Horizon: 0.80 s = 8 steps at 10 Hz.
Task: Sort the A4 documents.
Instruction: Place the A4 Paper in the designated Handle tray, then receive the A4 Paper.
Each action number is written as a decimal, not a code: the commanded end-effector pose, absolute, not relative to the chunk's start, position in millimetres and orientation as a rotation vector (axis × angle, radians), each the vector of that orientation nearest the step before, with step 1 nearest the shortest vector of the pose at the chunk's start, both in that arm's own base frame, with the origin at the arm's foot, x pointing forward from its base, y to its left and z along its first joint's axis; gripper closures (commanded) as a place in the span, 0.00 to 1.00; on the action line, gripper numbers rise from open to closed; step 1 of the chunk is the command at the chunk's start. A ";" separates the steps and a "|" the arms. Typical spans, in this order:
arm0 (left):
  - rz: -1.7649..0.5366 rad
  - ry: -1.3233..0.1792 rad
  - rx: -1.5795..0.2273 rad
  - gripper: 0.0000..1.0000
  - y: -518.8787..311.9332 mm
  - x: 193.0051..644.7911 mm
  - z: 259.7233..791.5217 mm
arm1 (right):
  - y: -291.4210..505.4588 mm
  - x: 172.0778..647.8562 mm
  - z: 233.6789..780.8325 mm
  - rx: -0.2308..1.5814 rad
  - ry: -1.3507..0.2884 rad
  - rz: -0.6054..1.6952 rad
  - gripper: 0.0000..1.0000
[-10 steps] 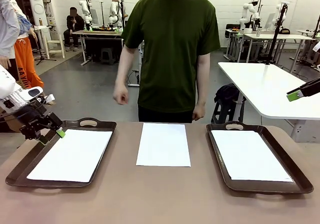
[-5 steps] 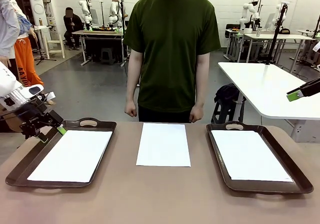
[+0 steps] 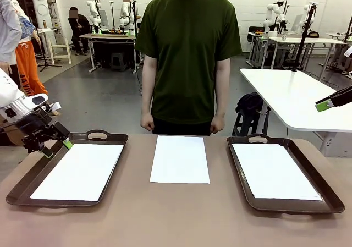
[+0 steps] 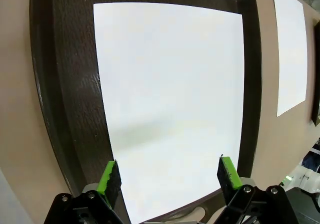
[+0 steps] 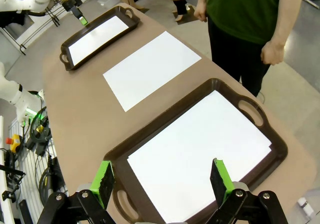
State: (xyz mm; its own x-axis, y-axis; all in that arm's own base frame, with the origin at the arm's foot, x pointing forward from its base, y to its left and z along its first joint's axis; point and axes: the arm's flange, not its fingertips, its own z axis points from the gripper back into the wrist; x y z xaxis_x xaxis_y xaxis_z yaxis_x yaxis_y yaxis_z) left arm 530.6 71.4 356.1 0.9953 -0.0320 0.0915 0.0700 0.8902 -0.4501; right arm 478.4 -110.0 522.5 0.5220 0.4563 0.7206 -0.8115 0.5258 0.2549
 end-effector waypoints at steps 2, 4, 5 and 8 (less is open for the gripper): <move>-0.056 -0.082 -0.466 0.00 71.5 530.6 356.6 | -108.8 478.2 522.4 0.631 -0.638 0.829 0.00; -0.056 -0.082 -0.466 0.00 71.5 530.6 356.6 | -108.8 478.2 522.4 0.631 -0.638 0.829 0.00; -0.056 -0.082 -0.466 0.00 71.5 530.6 356.6 | -108.8 478.2 522.4 0.631 -0.638 0.829 0.00; -0.056 -0.082 -0.466 0.00 71.5 530.6 356.6 | -108.8 478.2 522.4 0.631 -0.638 0.829 0.00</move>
State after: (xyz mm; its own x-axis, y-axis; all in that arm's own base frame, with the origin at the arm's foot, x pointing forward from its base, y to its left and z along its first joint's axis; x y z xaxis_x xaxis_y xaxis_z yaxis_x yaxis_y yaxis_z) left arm 530.6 71.4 356.1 0.9953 -0.0320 0.0915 0.0700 0.8902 -0.4501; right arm 478.4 -110.0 522.5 0.5220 0.4563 0.7206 -0.8115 0.5258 0.2549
